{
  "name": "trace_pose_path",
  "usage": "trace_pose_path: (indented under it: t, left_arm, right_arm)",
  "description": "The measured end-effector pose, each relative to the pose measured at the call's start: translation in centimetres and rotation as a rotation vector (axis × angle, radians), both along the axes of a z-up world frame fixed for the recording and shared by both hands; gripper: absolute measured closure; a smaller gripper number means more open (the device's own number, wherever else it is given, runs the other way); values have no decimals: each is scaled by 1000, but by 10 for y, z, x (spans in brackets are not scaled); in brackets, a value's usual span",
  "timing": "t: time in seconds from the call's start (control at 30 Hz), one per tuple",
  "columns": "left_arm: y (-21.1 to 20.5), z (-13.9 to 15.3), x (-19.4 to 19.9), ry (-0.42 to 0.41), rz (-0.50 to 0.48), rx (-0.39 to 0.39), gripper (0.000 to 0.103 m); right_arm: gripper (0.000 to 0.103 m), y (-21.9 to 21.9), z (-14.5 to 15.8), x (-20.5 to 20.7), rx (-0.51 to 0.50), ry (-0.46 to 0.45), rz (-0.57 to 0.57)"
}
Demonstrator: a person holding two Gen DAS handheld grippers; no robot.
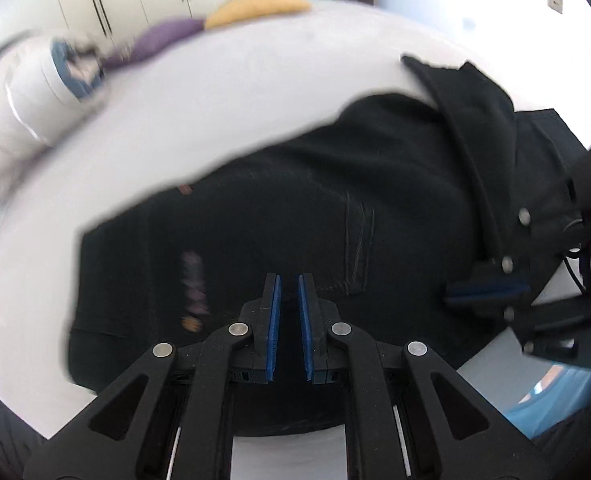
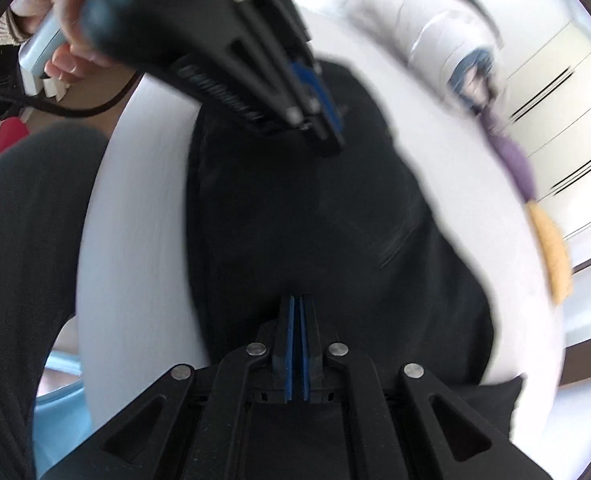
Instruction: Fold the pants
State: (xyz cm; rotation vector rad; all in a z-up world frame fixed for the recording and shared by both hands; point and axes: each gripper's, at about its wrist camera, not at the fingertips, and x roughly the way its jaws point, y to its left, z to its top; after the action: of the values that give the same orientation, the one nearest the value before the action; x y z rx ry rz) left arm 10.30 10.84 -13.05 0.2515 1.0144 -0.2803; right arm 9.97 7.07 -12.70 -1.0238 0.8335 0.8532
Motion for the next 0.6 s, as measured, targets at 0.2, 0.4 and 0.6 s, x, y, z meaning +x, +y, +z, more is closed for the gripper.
trace_pose_path:
  t: [0.2, 0.4, 0.6]
  left_arm:
    - [-23, -26, -19, 29, -58, 128, 94]
    - [-42, -4, -6, -10, -35, 103, 94]
    - [-85, 2, 39, -38, -33, 50, 94]
  right_arm:
    - [99, -16, -3, -13, 68, 54, -81]
    - [95, -35, 26, -1, 179, 114, -170]
    - [41, -152, 95, 104, 446, 162, -607]
